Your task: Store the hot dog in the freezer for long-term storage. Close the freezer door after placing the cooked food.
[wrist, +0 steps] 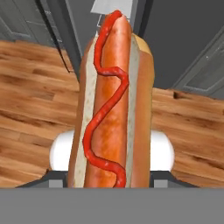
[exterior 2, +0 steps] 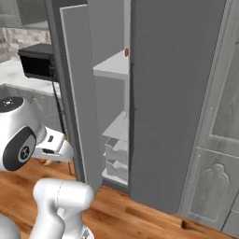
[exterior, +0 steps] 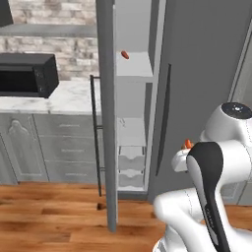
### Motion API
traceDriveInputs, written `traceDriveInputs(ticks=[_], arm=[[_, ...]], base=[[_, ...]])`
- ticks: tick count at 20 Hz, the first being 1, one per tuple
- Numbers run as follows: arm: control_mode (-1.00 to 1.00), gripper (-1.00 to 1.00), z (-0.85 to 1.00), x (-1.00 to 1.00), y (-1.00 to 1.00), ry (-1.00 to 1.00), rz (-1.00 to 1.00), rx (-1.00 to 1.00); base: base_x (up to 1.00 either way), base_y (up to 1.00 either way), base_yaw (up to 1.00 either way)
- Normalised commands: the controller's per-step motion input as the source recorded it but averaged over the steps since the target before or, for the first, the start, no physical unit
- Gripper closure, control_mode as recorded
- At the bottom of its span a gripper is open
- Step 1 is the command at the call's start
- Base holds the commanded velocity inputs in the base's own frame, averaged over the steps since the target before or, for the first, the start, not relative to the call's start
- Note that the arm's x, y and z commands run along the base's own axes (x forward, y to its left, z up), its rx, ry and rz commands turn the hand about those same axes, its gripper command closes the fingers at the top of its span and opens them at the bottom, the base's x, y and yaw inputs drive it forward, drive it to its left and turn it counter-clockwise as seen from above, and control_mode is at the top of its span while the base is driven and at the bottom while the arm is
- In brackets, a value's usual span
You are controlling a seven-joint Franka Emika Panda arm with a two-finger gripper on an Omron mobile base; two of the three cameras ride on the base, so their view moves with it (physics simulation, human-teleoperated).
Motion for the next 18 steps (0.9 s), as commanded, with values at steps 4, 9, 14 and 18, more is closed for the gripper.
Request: traceDriveInputs(ticks=[4,9,14,18], arm=[[1.00,1.00,0.00,0.00,0.00,0.00,0.00,0.00],[1.00,1.00,0.00,0.00,0.00,0.00,0.00,0.00],[1.00,1.00,0.00,0.00,0.00,0.00,0.00,0.00],[1.00,1.00,0.00,0.00,0.00,0.00,0.00,0.00]], base=[[0.64,-0.38,0.04],[0.73,-0.10,0.05],[0.56,0.00,0.05],[0.56,0.00,0.08]])
